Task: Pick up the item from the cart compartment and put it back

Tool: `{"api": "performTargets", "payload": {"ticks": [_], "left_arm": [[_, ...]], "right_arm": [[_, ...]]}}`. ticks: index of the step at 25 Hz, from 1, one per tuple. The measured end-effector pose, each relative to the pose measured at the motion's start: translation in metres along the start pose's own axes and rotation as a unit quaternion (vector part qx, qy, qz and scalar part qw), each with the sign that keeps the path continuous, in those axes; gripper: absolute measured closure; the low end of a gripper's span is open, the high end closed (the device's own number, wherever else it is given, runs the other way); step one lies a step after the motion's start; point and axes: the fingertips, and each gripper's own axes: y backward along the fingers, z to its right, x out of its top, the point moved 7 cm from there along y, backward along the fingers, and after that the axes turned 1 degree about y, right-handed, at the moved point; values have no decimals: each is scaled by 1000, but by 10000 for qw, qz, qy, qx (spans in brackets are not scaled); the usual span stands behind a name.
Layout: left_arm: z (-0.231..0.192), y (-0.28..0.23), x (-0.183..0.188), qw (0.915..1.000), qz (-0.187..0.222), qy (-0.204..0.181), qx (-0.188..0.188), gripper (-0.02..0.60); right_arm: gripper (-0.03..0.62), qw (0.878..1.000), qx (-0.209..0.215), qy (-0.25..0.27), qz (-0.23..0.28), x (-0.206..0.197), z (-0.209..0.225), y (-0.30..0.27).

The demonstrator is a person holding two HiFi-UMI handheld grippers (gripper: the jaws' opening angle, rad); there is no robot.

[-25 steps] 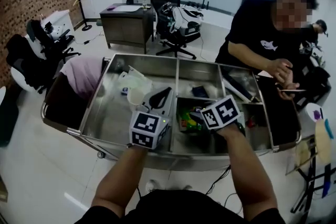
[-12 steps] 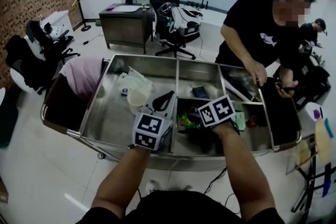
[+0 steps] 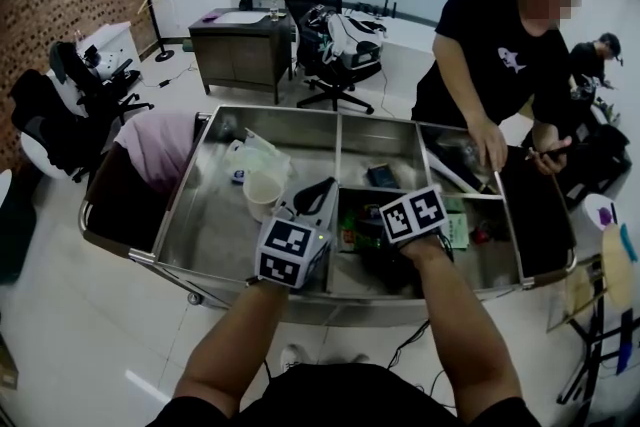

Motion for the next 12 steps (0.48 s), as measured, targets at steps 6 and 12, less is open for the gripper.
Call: {"api": "performTargets", "payload": {"ticks": [6,12], "left_arm": [[-1,-2,-3,10000,-71,9,-7,581],[-2,-1,-4,9999,-93,37,34,581]], "right_arm": [[396,9998,-84,120,101,3,0,0],[427,9996,-112,187,155,3,-1,2]]}}
